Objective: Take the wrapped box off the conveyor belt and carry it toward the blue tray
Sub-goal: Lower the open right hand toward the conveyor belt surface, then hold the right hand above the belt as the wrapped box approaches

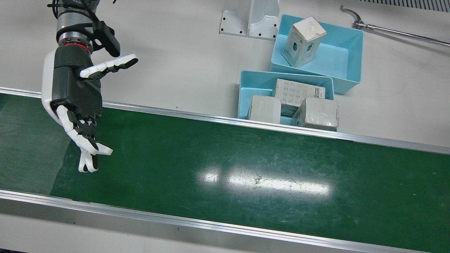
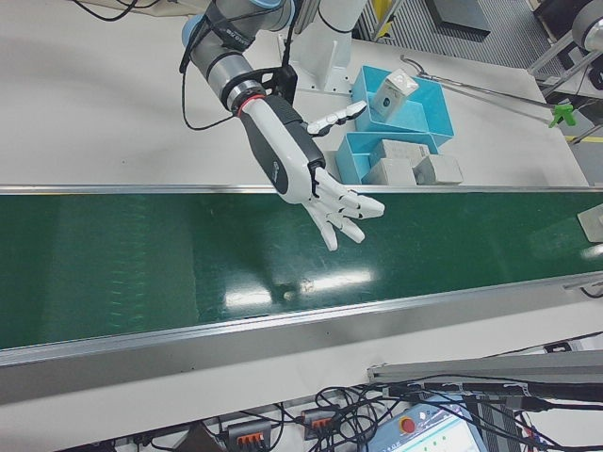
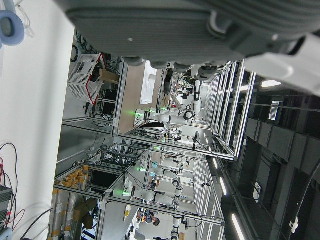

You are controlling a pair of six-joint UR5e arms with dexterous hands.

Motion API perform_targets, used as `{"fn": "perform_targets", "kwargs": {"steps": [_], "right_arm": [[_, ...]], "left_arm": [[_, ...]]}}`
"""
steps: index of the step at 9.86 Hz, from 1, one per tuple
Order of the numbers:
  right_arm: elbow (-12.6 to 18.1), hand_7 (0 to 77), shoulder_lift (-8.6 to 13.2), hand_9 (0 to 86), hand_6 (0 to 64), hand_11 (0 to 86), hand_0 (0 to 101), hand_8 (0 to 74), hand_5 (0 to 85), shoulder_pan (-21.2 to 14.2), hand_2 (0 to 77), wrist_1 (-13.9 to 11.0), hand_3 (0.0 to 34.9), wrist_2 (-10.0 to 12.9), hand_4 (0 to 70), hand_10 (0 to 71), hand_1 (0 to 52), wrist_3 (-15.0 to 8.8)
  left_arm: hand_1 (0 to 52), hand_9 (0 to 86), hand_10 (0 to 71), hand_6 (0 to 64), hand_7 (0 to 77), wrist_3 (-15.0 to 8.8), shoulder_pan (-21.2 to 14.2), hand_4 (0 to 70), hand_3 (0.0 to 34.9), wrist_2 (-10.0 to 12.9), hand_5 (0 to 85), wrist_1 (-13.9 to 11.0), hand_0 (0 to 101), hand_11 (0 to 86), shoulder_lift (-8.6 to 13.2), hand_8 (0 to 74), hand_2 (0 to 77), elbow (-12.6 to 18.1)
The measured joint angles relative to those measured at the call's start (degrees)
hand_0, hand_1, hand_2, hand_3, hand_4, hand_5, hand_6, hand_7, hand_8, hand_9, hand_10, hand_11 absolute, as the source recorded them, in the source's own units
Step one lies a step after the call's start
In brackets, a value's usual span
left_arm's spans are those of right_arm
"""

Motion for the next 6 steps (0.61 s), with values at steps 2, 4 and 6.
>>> {"fn": "perform_targets", "kwargs": {"steps": [2,4,6], "right_arm": [[1.8,24.5,0.0,9.3,8.7,1.1,47,8.2,14.2,0.0,4.9,-0.2,1.6,0.1,15.8,0.0,11.5,0.2],[3.6,24.5,-0.3,9.3,8.7,1.1,47,8.2,14.2,0.0,4.9,-0.5,3.4,-0.1,15.8,0.0,10.9,0.9],[5.9,25.6,-0.5,9.3,8.7,1.1,47,8.2,14.2,-0.1,5.5,-1.8,5.0,-0.1,15.8,0.0,10.9,1.3]], "left_arm": [[0.0,0.0,0.5,0.5,0.5,0.0,0.0,0.0,0.0,0.0,0.5,0.0,0,0.5,0.0,0.5,0.5,0.0],[0.0,0.5,0.0,0.5,0.5,0.0,0.0,0.0,0.0,0.0,1.1,0.0,0,0.5,0.0,0.5,1.1,0.0],[0.0,0.5,0.0,0.5,0.5,0.0,0.0,0.0,0.0,0.0,1.1,0.0,0,0.5,0.0,0.5,1.1,0.0]]}}
